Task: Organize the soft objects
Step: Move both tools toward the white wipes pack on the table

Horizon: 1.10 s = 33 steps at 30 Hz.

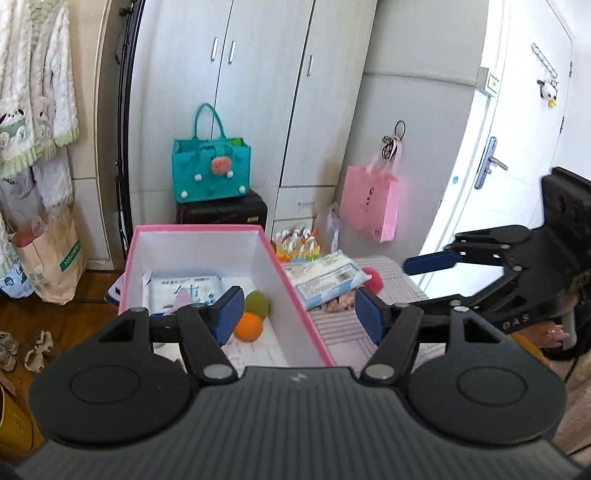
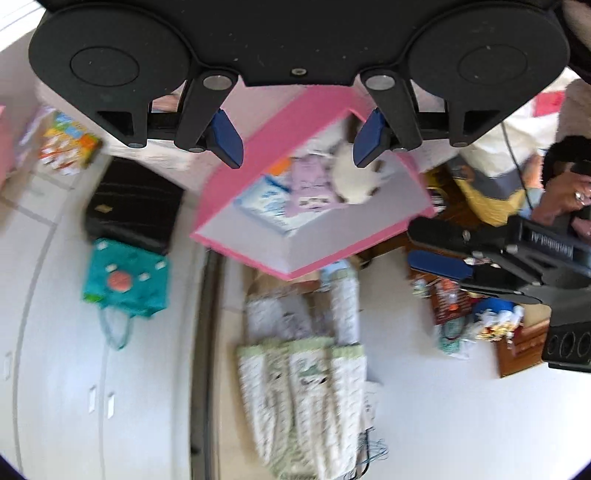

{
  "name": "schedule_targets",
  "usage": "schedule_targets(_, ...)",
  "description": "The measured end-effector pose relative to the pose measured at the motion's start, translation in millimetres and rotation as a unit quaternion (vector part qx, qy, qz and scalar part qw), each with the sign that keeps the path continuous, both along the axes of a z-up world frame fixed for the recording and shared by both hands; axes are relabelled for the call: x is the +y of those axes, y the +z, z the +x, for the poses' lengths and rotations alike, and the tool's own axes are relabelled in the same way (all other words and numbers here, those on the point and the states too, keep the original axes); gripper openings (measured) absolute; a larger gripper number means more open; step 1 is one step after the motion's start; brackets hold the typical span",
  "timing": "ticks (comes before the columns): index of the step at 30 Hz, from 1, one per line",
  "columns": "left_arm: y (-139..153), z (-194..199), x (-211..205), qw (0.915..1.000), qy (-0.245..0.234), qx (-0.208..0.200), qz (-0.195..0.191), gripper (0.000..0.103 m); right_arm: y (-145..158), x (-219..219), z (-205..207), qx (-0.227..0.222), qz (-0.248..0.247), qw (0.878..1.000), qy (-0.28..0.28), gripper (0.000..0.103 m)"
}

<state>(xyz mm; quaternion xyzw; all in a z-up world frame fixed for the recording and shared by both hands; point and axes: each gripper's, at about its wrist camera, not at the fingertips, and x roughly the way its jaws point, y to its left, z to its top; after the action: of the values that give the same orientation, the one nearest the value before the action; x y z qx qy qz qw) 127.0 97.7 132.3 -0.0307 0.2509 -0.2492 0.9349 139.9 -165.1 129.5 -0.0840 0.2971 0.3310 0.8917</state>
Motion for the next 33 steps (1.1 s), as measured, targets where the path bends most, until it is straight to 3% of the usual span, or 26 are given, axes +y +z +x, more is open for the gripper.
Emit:
schedule_targets(7,-9.7,8.8,-42.9,0.9998,-0.016,-0.003,-0.014,0.066,0.6,-38.1,-7.3,-0.021,-0.025,0.999,-0.04,0.071)
schedule_targets(18,-11.0,23.8,-110.8,0.9983,-0.043,-0.005,-0.04,0.073,-4.0,-88.8,7.0,-0.027,-0.006,0.993,-0.113,0.071)
schedule_targets(24,-26.3,36.8,-145.8,0.9997,-0.002,-0.02,-0.016,0.079,-11.5,-109.2,30.1,-0.037,-0.011,0.987,-0.158,0.071)
schedule_targets(29,-47.6,65.2,-164.2,0.9994,0.034,0.004,-0.003,0.081,-27.4,-118.3,56.7,-0.037,-0.027,0.983,-0.178,0.071)
schedule_targets(33,-66.4,91.9,-168.2,0.9974,0.036,0.038,-0.049,0.081,-41.3,-126.1,85.9,-0.009,-0.001,0.984,-0.175,0.071)
